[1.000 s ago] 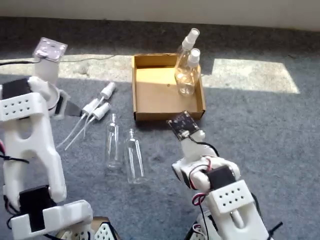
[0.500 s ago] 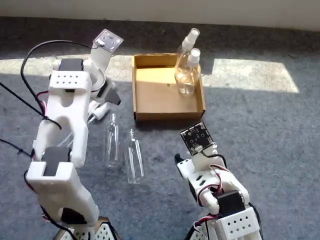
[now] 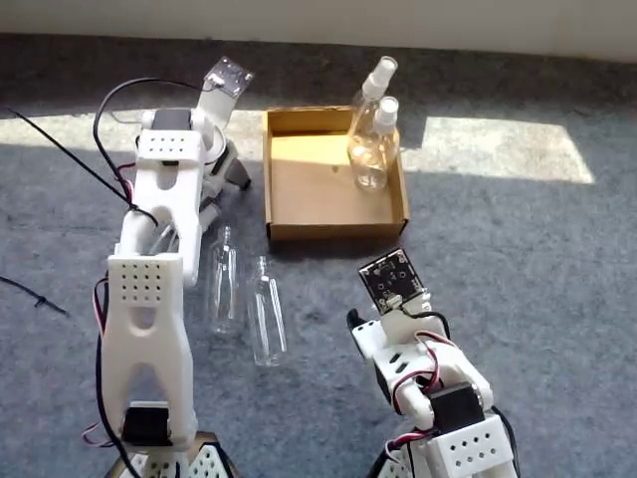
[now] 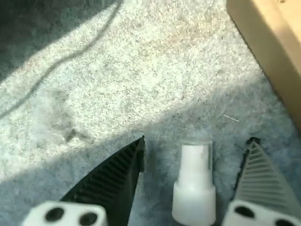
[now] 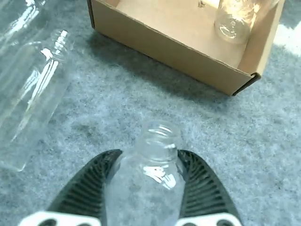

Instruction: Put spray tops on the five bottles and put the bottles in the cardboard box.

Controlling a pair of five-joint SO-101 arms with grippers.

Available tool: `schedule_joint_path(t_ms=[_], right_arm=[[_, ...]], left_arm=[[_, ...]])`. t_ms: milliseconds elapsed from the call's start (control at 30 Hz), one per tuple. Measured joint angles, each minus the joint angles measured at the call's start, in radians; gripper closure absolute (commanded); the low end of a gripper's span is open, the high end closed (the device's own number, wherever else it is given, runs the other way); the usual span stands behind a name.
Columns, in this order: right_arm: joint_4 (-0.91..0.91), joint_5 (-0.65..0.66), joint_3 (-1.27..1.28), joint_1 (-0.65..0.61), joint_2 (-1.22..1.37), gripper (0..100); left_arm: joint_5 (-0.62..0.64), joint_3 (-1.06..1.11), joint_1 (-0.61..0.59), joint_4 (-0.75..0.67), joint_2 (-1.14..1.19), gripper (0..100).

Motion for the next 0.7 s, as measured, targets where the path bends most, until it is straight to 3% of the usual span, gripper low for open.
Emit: schedule_joint_path(t_ms=[267, 700], right_arm=[[0.0, 0.0, 0.0, 0.0, 0.0, 99.4], [-0.006, 0.0, 0.005, 0.0, 0.0, 99.4]], left_arm=[[0.0, -0.281, 0.014, 0.183, 0.161, 100], [-0.003, -0.634, 0.008, 0.414, 0.158, 100]])
